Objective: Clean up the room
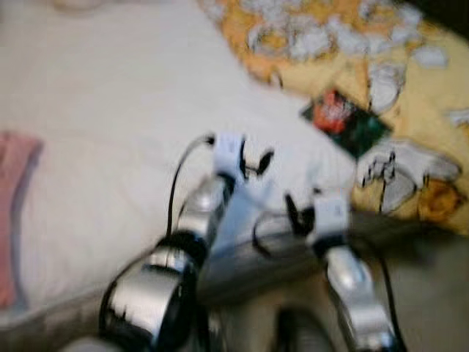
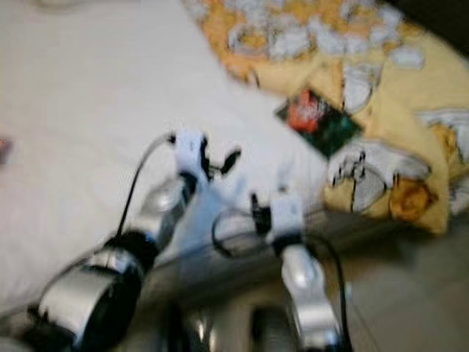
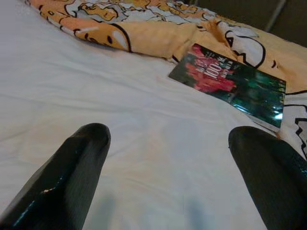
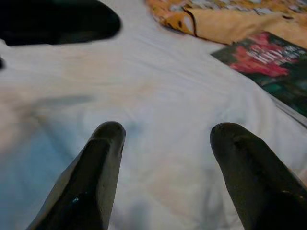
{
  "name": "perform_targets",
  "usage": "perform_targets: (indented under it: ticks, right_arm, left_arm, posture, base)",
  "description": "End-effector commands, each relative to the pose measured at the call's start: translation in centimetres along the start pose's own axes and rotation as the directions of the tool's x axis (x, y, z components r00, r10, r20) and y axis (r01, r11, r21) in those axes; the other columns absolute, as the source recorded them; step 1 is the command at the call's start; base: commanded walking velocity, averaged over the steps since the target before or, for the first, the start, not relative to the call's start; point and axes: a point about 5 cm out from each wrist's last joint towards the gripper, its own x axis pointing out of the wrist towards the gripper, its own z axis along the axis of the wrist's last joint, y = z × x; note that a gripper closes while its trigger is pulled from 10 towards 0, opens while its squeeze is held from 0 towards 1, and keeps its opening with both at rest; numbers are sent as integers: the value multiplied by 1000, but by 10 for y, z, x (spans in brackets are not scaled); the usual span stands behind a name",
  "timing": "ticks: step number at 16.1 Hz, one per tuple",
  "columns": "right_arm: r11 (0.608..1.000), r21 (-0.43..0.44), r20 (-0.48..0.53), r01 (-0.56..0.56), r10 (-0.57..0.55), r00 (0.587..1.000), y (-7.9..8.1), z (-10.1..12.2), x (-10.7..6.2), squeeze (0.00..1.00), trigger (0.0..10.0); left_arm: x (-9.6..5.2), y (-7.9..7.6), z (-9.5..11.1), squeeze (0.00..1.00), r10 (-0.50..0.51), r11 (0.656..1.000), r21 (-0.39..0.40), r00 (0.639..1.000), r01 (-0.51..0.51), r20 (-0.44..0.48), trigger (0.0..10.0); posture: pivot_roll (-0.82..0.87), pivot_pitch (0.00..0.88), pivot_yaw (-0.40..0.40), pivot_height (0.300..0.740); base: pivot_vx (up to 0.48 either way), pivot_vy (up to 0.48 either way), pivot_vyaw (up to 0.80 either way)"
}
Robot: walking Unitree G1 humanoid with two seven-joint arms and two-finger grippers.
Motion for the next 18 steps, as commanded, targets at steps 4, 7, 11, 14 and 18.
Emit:
perform_targets:
  ticks: [4, 7, 11, 14, 18]
  right_arm:
    - [1000, -11, -12, 28, -28, 1000, -10, -4, -3, 0, 10000]
    - [1000, -12, -10, 29, -29, 1000, -10, -3, -4, 0, 10000]
    - [1000, -25, -1, 7, -7, 1000, -9, -2, -5, 0, 10000]
    - [1000, -16, 5, 20, -20, 1000, -9, -2, -5, 0, 10000]
    - [999, -17, -6, 27, -27, 1000, -11, -3, -4, 0, 10000]
  left_arm:
    - [3, -9, 1, 0, -23, 1000, -9, 1000, 23, 6, 10000]
    - [3, -8, 1, 0, -9, 1000, -26, 1000, 9, 4, 10000]
    - [3, -8, 1, 0, 0, 1000, -25, 1000, 0, -1, 10000]
    - [4, -8, 1, 0, 2, 1000, -25, 1000, -2, -5, 10000]
    - [5, -19, 3, 0, -59, 998, 0, 998, 59, 16, 10000]
  posture:
    - [-153, 98, 30, 684]
    - [-156, 100, 29, 684]
    - [-158, 103, 30, 684]
    - [-158, 103, 30, 684]
    - [-157, 104, 29, 684]
  base:
    - [60, -415, 0]
    - [391, -125, 0]
    - [474, 0, 353]
    - [480, 0, 688]
    - [472, 0, 0]
